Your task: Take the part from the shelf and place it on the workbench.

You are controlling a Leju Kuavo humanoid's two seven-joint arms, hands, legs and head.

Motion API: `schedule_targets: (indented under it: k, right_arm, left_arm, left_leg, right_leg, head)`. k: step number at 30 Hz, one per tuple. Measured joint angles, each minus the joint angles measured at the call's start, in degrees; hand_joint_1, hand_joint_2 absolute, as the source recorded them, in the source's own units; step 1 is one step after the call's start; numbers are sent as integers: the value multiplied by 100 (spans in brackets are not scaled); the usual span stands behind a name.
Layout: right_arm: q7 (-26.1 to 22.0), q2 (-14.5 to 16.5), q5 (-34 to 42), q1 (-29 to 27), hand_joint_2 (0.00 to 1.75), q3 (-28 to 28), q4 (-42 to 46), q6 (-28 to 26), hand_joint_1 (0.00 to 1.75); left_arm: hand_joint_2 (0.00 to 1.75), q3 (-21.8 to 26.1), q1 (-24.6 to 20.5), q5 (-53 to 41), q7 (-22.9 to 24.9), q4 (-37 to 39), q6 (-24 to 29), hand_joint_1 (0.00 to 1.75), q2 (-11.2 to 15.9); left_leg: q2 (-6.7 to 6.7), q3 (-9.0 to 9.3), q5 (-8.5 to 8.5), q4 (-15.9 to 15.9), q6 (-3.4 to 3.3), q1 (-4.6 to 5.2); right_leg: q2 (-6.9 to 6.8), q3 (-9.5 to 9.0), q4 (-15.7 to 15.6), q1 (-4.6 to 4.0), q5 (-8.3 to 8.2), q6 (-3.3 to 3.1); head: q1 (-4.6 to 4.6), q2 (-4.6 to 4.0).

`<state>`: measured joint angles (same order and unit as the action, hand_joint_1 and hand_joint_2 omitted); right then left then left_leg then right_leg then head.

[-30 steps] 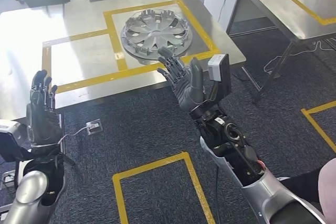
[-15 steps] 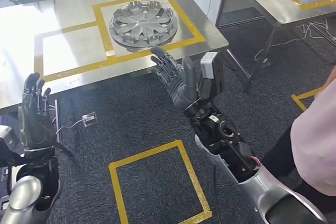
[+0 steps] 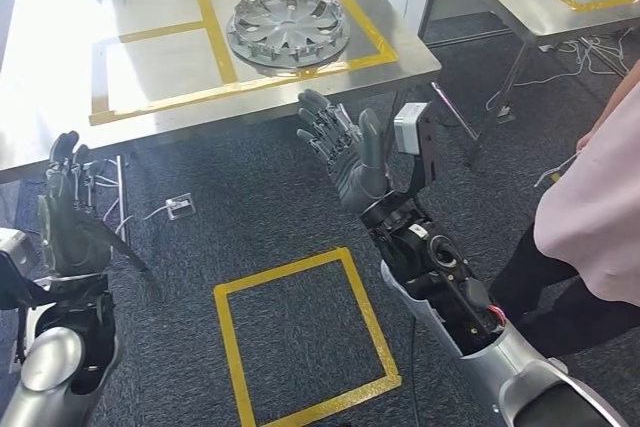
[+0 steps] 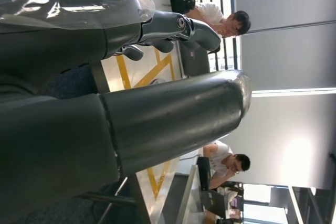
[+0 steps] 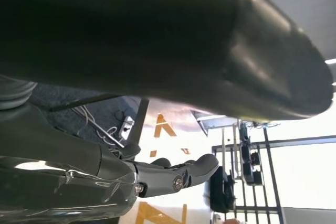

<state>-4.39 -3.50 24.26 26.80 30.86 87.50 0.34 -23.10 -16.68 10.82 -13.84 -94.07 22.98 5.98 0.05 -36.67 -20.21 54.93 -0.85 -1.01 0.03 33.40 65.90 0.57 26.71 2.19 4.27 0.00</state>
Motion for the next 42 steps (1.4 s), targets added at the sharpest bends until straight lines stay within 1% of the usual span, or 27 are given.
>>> schedule_targets:
  k: [2,4,6,7,8,9,11,12,13,14,15,16,18,19,23,25,27,29,30,31,32,34,35,36,39,40,42]
  right_arm:
    - [-2,1,-1,15,0,1,7,1,0]
    - [-4,1,-8,26,0,1,20,0,0]
    - [1,0,-26,32,0,3,29,0,0]
    - [7,0,-40,39,0,7,31,0,0]
    - [13,0,-53,45,0,9,32,0,0]
    - [19,0,-64,51,0,12,34,0,0]
    - [24,0,-73,59,0,14,36,-1,0]
    - [26,0,-74,52,0,16,37,-1,0]
    - [27,0,-74,44,0,17,37,-2,0]
    - [28,0,-74,34,0,19,37,-2,0]
    - [28,0,-74,26,0,20,37,-2,0]
    - [28,0,-74,21,0,22,38,-2,0]
    - [27,0,-75,19,0,24,44,-3,0]
    - [27,0,-76,19,0,24,46,-3,0]
    - [26,0,-74,23,0,21,49,-4,0]
    - [34,-1,-51,17,0,22,49,-5,0]
    - [52,-6,4,0,0,25,45,-3,0]
    - [62,-15,41,-20,0,33,38,3,0]
    - [64,-20,45,-31,0,38,34,4,0]
    - [66,-24,46,-38,0,43,32,6,0]
    - [67,-27,46,-40,0,45,31,7,0]
    - [68,-31,46,-33,0,47,31,8,0]
    - [67,-31,47,-29,0,50,31,9,0]
    - [67,-31,48,-27,0,54,32,10,0]
    - [66,-34,48,-31,0,61,33,10,0]
    - [64,-35,48,-27,0,61,34,10,0]
    - [62,-35,49,-18,0,64,35,12,0]
  left_arm:
    - [0,0,-6,0,0,-22,3,0,5]
    - [0,-1,-13,1,-1,-40,5,0,10]
    - [0,-2,-13,3,-2,-47,6,0,16]
    - [0,-2,-13,4,-2,-50,6,0,24]
    - [0,-2,-14,7,-1,-52,6,0,31]
    - [0,-2,-15,10,-1,-52,6,0,40]
    - [0,-2,-13,16,-1,-53,10,0,49]
    - [0,-3,-9,19,-2,-53,15,0,54]
    - [0,-3,-4,21,-4,-53,20,0,56]
    - [0,-4,-2,26,-9,-53,26,0,59]
    - [0,-4,-1,30,-14,-53,29,0,61]
    - [0,-4,-3,34,-18,-54,31,0,61]
    - [0,-4,-11,37,-23,-56,32,0,61]
    - [0,-4,-14,37,-24,-57,32,0,60]
    - [0,-4,-22,36,-27,-62,32,0,60]
    - [0,-5,-27,39,-38,-68,50,0,61]
    - [0,-8,-23,44,-46,-69,76,0,61]
    - [0,-9,-1,50,-46,-68,90,0,60]
    - [0,-9,15,52,-46,-68,94,0,60]
    - [0,-9,29,55,-46,-68,97,0,60]
    - [0,-9,37,56,-46,-68,99,0,60]
    - [0,-9,39,56,-46,-69,100,0,60]
    - [0,-9,38,56,-46,-70,100,0,60]
    - [0,-9,39,56,-47,-71,100,0,61]
    - [0,-9,38,57,-48,-71,100,0,64]
    - [0,-9,36,56,-50,-71,100,0,66]
    - [0,-11,39,55,-54,-71,100,0,73]
  left_leg:
    - [-7,-76,100,4,57,4]
    - [-7,-87,190,-27,111,2]
    - [-7,-96,278,-73,173,-8]
    - [-9,-135,225,-38,200,-9]
    - [-13,-212,56,105,220,-9]
    - [-15,-319,-215,367,233,-10]
    - [-18,-567,-783,1181,253,-9]
    - [-17,-648,-879,1561,261,-8]
    - [-18,-664,-828,1806,262,-7]
    - [-18,-590,-671,1861,252,-5]
    - [-17,-401,-491,1685,229,-1]
    - [-16,-106,-402,1316,193,7]
    - [-14,437,-457,589,132,32]
    - [-13,585,-525,390,115,41]
    - [-8,743,-629,114,106,58]
    - [18,774,-608,-98,13,43]
    - [56,689,-500,-152,-94,28]
    - [86,615,-442,-148,-105,28]
    - [103,587,-420,-146,-97,27]
    - [124,568,-404,-142,-86,23]
    - [146,559,-394,-136,-75,17]
    - [191,550,-388,-117,-37,23]
    - [214,536,-381,-105,-9,36]
    - [243,517,-371,-95,21,50]
    - [321,474,-377,-58,112,53]
    - [279,430,-461,51,141,45]
    - [123,162,-812,649,184,30]
  right_leg:
    - [18,-586,-872,-22,93,-35]
    - [37,-767,-1216,-56,187,-85]
    - [34,-697,-1226,-53,105,-156]
    - [22,-652,-1243,-41,41,-202]
    - [7,-586,-1259,-28,-32,-261]
    - [-9,-505,-1275,-15,-107,-307]
    - [-17,-332,-1272,-32,-235,-354]
    - [-19,-243,-1270,-42,-301,-355]
    - [-21,-156,-1267,-53,-365,-355]
    - [-22,-74,-1263,-63,-428,-351]
    - [-22,-2,-1259,-73,-486,-343]
    - [-21,51,-1253,-80,-536,-331]
    - [-18,113,-1243,-98,-600,-307]
    - [-18,122,-1239,-103,-612,-299]
    - [-14,137,-1230,-119,-626,-286]
    - [-7,232,-1088,-99,-558,-194]
    - [3,513,-456,-61,-192,-74]
    - [2,801,389,-30,219,-13]
    - [-1,828,580,-15,275,9]
    - [-9,732,521,0,223,25]
    - [-28,523,219,13,81,32]
    - [-161,-2,-671,0,-195,20]
    - [-221,-177,-991,-16,-256,-11]
    - [-258,-257,-1164,-36,-267,-48]
    - [-160,-230,-1213,-46,-300,-182]
    - [-123,-223,-1227,-36,-326,-224]
    - [-56,-196,-1247,-20,-374,-296]
  head:
    - [31,0]
    - [25,0]
    - [11,0]
    - [0,0]
    - [-24,0]
    - [-64,0]
    - [-142,0]
    - [-178,0]
    - [-207,0]
    - [-231,0]
    - [-248,0]
    - [-258,0]
    - [-265,0]
    - [-264,0]
    - [-264,0]
    - [-247,0]
    - [-194,0]
    - [-141,0]
    - [-126,0]
    - [-108,0]
    - [-87,0]
    - [-33,0]
    - [-14,0]
    - [-13,0]
    - [-62,0]
    - [-81,0]
    - [-147,0]
